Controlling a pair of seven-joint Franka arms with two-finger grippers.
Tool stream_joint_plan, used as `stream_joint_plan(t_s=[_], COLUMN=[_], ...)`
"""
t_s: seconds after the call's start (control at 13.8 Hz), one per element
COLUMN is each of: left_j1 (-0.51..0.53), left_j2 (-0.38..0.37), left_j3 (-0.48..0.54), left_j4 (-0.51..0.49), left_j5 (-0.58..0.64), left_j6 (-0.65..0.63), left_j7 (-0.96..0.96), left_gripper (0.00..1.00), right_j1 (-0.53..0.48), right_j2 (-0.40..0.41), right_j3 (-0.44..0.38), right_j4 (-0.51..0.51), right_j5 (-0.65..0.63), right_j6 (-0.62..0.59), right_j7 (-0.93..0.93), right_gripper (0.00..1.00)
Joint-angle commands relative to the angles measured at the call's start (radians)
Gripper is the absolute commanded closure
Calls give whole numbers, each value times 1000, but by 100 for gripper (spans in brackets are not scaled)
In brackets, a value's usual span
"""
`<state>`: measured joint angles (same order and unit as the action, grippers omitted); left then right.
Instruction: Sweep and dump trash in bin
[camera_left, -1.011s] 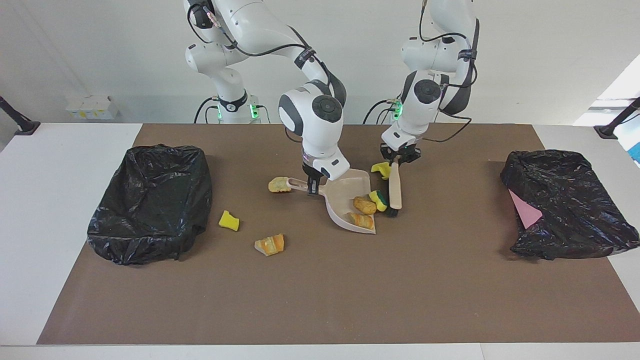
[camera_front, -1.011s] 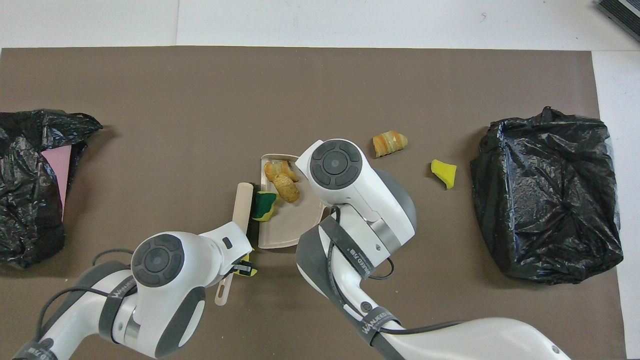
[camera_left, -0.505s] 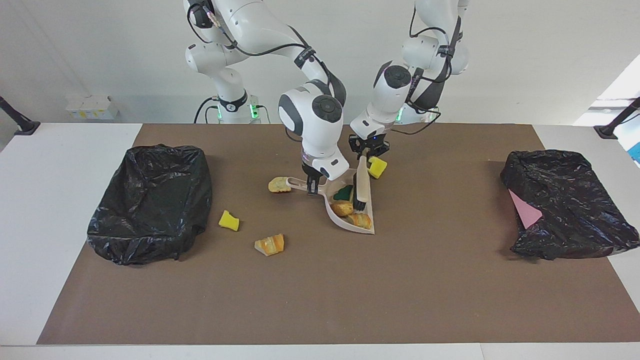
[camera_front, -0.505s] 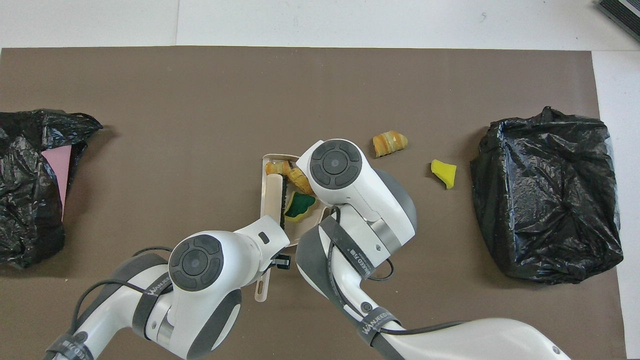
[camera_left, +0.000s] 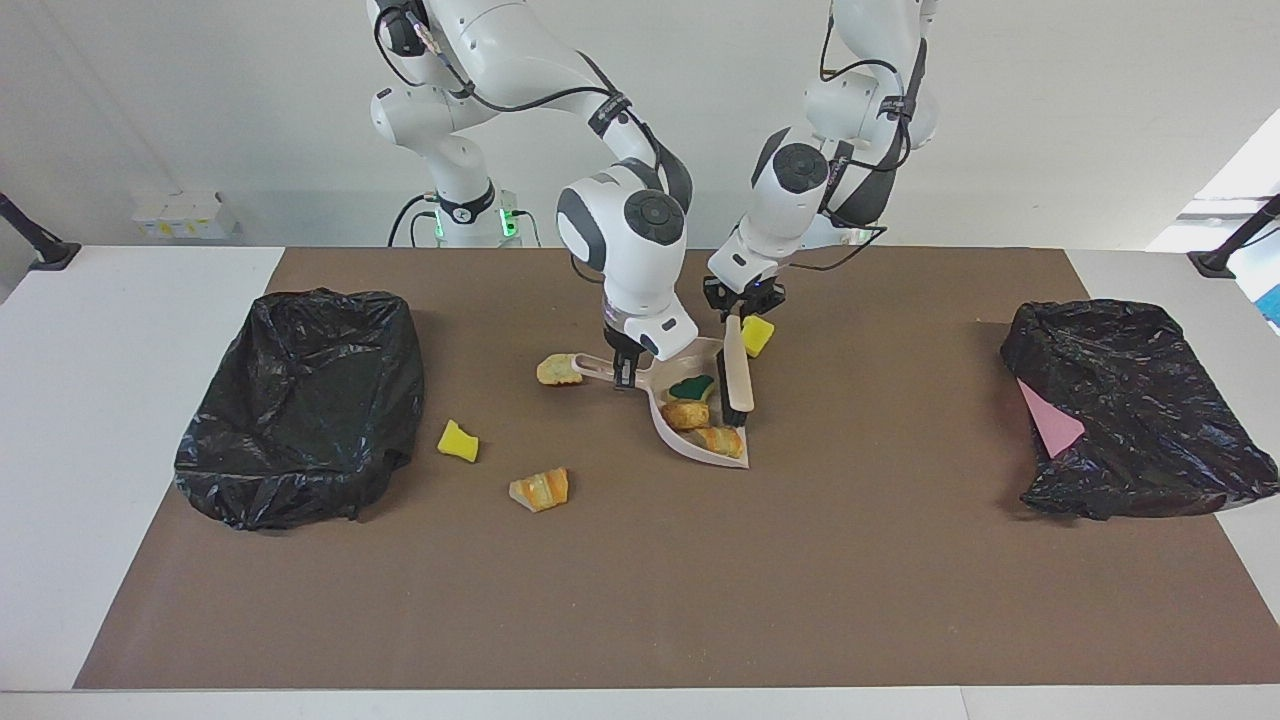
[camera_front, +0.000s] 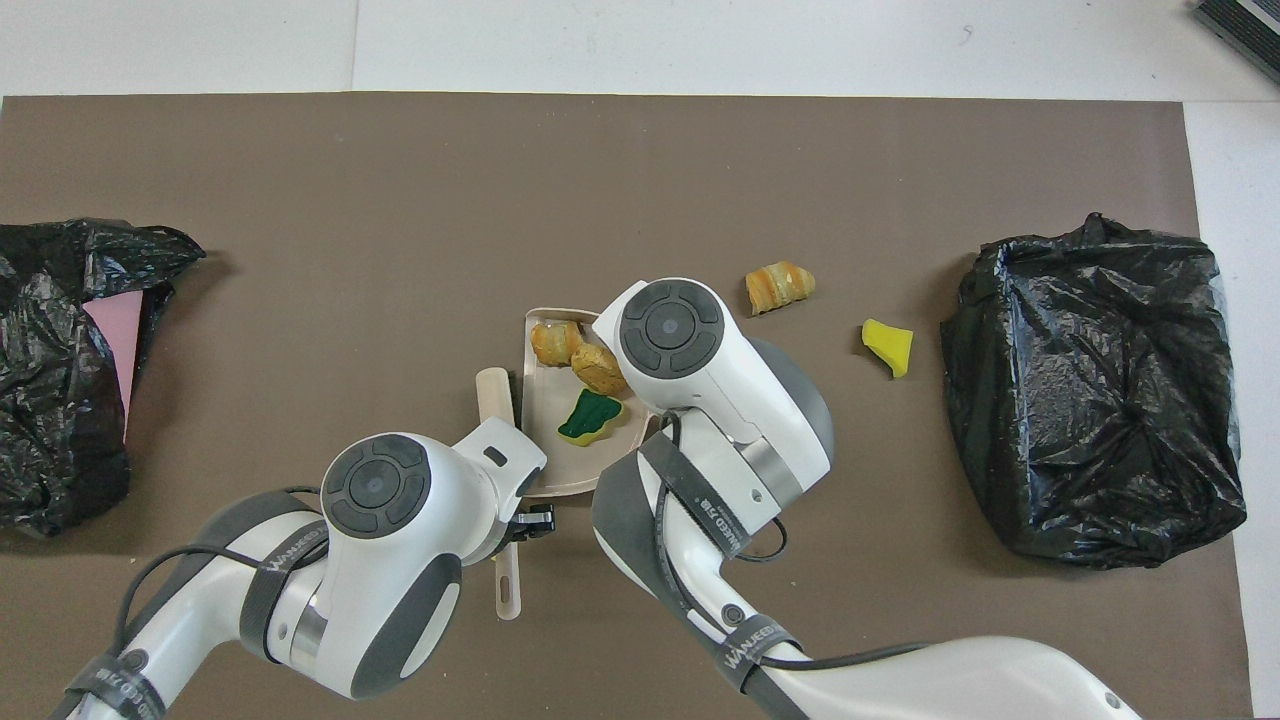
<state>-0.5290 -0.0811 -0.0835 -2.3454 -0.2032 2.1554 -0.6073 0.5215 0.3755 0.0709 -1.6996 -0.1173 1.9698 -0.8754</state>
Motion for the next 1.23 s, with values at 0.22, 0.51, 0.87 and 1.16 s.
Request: stream_joint_plan(t_s=[0.22,0.51,0.87,1.16], left_j1=[-6,-14,-150,-143], left_j2=[-65,-84,-207,-171], left_j3=[-5,-19,-28,-16], left_j4=[5,8,-127,-60], left_j5=[53,84,64,51], left_j6=[-98,-161,-140,-132], left_j7=[-421,-701,-890,-891], left_gripper=[100,100,100,100], right_j1=[-5,-5,-5,-5], right_j2=[-27,-27,-27,-30], right_j3=[6,6,6,6], right_j4=[-25,-26,-26,-29], right_j5=[-12,-12,-12,-12], right_j6=[-12,-12,-12,-12], right_j7=[27,27,27,27], right_gripper=[100,100,100,100])
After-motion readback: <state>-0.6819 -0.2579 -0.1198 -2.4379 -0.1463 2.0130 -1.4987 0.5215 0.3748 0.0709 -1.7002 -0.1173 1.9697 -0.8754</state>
